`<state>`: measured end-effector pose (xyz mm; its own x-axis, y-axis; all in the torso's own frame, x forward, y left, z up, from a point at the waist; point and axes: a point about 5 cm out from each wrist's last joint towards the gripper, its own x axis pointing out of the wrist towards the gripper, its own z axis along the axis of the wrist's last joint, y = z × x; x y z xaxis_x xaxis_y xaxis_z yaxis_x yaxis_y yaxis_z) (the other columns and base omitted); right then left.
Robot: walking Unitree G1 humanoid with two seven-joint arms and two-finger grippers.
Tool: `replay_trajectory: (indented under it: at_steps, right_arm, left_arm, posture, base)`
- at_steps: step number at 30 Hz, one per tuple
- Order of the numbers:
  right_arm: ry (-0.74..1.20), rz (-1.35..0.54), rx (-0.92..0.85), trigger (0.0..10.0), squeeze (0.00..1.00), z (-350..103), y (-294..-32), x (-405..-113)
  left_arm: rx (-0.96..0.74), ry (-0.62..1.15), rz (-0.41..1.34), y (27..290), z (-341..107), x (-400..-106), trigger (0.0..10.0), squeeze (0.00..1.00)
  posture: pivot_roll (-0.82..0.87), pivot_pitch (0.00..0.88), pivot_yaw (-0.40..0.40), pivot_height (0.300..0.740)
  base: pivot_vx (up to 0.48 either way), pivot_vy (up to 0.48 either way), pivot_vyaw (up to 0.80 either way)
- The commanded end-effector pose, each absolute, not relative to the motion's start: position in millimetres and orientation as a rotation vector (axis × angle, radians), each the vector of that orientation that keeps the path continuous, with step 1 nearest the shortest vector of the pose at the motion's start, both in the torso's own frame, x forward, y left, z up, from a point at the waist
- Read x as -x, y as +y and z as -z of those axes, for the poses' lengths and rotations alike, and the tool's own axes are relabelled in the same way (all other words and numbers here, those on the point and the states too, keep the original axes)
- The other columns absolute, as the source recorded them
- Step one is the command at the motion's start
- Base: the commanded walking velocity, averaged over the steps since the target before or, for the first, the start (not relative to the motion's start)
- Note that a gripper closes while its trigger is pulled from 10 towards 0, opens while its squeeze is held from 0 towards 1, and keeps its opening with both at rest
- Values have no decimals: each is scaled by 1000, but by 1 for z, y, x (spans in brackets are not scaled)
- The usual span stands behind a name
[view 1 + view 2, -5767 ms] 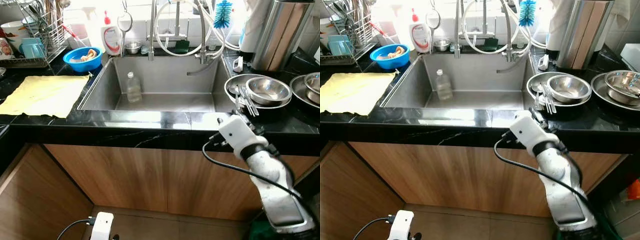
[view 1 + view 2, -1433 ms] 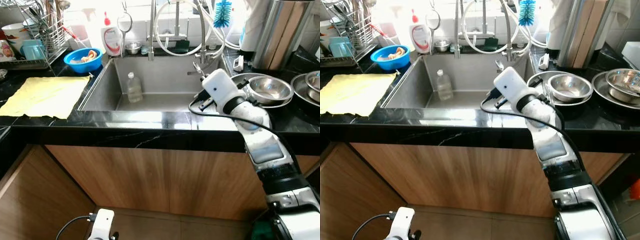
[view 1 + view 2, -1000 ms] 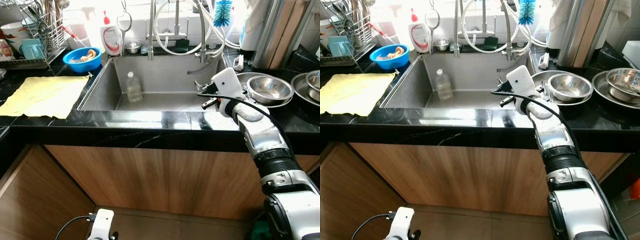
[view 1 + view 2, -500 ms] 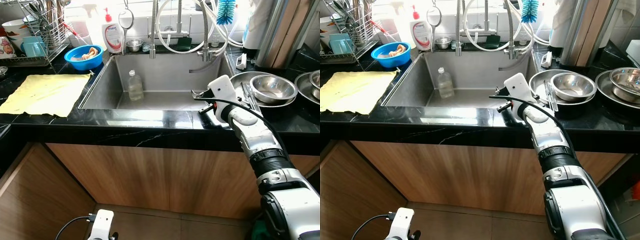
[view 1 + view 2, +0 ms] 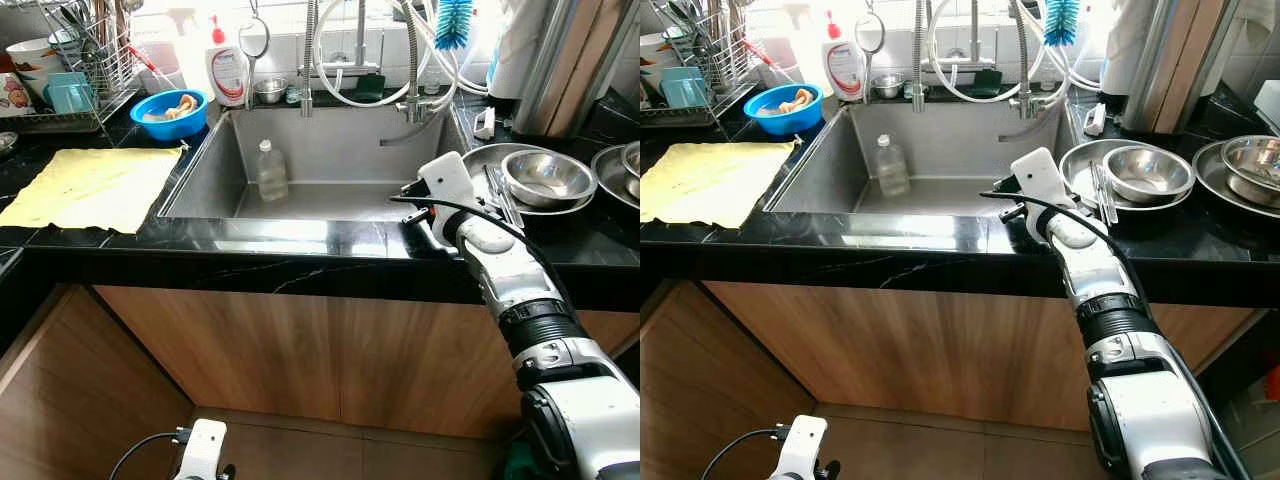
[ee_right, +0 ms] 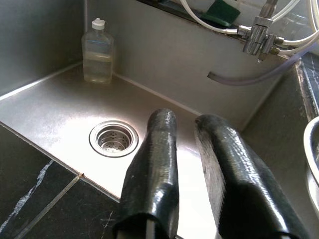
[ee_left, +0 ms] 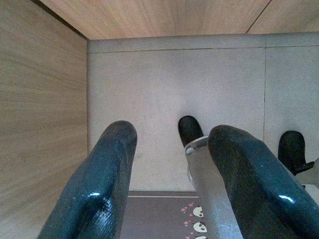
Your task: Kitchen organization
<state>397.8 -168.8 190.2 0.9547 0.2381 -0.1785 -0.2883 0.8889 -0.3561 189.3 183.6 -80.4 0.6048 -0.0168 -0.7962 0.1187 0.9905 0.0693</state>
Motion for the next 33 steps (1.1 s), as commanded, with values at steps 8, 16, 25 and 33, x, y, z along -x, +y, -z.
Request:
replay_trajectory:
  at_steps: [8, 16, 25, 33]
  right_arm:
    - [-35, -184, 468, 10000, 0, -209, -164, -390]
    - [-80, -155, 638, 10000, 784, -218, -162, -365]
    - [-15, -109, 936, 10000, 1000, -213, -171, -333]
    - [85, -44, 1046, 10000, 0, -203, -185, -316]
  left_arm:
    - [-138, 935, 70, 192, 82, -184, 10000, 0]
    - [-144, 938, 78, 193, 82, -183, 10000, 0]
    - [-147, 935, 86, 193, 82, -185, 10000, 0]
    - [-148, 938, 99, 192, 82, -183, 10000, 0]
  posture:
    - [-156, 0, 99, 740]
    - [-167, 0, 106, 740]
    - [-171, 0, 102, 740]
    - [-179, 0, 96, 740]
  base:
    - [0, 0, 0]
    - [0, 0, 0]
    - [0, 0, 0]
    - [0, 0, 0]
